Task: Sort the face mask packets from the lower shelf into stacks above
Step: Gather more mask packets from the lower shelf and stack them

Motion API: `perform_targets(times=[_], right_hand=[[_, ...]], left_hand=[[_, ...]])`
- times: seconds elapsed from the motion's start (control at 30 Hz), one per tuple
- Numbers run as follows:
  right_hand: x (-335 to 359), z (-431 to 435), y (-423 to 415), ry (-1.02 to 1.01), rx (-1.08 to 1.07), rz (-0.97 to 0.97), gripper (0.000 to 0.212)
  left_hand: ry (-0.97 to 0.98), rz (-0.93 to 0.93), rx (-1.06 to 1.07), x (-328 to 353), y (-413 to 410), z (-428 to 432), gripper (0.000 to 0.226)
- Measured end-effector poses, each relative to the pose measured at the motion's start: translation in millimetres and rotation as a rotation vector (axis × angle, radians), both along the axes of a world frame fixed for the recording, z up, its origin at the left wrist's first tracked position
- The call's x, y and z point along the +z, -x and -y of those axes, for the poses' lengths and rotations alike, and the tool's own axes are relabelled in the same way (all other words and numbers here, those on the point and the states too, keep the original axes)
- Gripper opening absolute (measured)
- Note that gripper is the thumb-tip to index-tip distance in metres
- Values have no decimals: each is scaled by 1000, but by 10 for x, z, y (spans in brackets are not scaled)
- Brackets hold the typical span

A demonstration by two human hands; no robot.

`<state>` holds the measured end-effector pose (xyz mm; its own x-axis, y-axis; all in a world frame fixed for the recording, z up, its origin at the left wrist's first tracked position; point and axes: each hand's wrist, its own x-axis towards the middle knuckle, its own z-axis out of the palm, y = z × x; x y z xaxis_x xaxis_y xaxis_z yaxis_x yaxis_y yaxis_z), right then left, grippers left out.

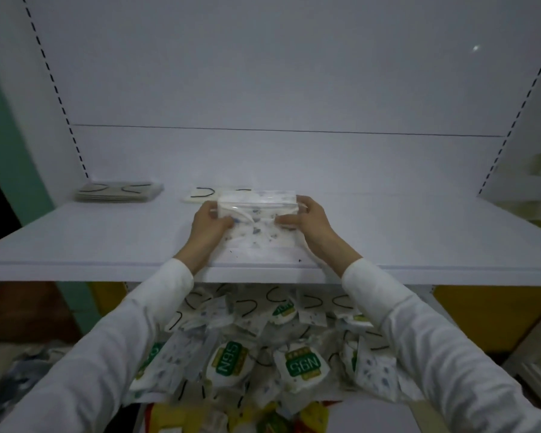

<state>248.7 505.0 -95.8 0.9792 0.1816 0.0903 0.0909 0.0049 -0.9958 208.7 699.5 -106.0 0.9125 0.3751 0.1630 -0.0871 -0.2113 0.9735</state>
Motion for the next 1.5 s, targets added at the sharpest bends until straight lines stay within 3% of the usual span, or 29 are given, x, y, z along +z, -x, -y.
perform_targets(times=[0.13,0.23,0.33,0.53,0.73,0.9,1.13,1.4,1.5], right_hand=[[-136,-62,19,33,22,-38,48],[-159,-1,-70,95,-10,-82,39],[-162,134,-49,324,-28,61,17],[-163,338,-42,575,-77,304,17],[-24,669,-309,589,-252,279,16],[83,1124,-484,527,-351,229,13],[139,1722,-1037,422,-383,102,14],[91,1762,-1812,561,-285,41,8],[26,1628,-2017,641,-301,48,26]], left_hand=[[-51,-68,-25,-119,13,-10,28],[-179,-74,-19,-94,8,-44,11],[-398,-73,-20,-70,21,-84,23],[-593,-9,-46,-21,-148,-156,33],[-486,90,-93,133,-615,55,1],[-294,61,-154,279,-857,533,14],[-189,-14,-22,233,-1340,1183,21],[-452,-17,210,149,-1825,1467,14],[-520,-59,227,97,-1979,1420,5]])
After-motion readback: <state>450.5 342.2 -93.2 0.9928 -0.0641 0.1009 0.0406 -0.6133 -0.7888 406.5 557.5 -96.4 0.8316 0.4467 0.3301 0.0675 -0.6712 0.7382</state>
